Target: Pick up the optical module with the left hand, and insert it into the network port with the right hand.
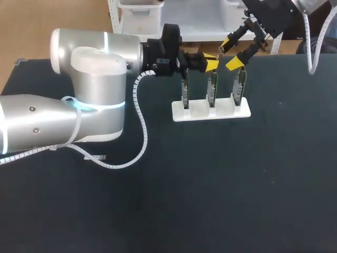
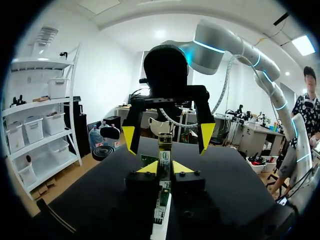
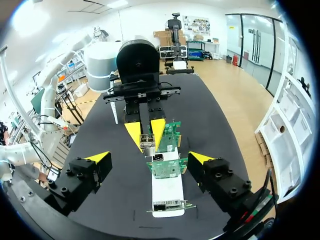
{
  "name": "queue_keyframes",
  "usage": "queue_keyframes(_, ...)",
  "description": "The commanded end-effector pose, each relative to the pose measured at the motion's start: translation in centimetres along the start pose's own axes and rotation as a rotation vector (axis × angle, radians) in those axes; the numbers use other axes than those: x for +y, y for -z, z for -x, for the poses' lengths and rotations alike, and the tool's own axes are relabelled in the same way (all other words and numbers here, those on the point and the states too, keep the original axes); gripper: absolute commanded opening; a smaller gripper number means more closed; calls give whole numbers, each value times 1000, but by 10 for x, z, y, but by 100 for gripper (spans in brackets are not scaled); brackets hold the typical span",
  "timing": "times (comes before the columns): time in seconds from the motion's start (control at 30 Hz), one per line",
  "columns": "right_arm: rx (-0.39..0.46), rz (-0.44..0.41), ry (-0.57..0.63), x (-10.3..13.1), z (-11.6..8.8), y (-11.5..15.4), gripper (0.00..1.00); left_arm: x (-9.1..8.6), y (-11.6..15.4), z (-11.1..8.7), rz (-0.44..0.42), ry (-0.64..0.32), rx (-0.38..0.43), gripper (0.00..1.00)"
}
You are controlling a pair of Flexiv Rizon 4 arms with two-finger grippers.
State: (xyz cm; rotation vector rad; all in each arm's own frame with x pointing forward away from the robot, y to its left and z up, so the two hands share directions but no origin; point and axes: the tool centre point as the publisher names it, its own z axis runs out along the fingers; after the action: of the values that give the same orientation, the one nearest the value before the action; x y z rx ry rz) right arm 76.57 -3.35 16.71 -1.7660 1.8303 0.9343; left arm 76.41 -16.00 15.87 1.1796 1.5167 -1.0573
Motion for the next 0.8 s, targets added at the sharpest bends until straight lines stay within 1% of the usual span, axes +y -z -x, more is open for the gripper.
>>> queue_keyframes(0.03,1,-17,4,7,2,2,100,2,-1,1,-4,1,3,0)
queue_keyframes(0.2,-7,-9,36,12,7,3,100,2,-1,1,-4,1,3,0)
queue_keyframes(0.47,-4,5,70,13,10,5,100,2,-1,1,-4,1,3,0)
queue_keyframes(0.8,1,15,92,5,11,6,100,2,-1,1,-4,1,3,0)
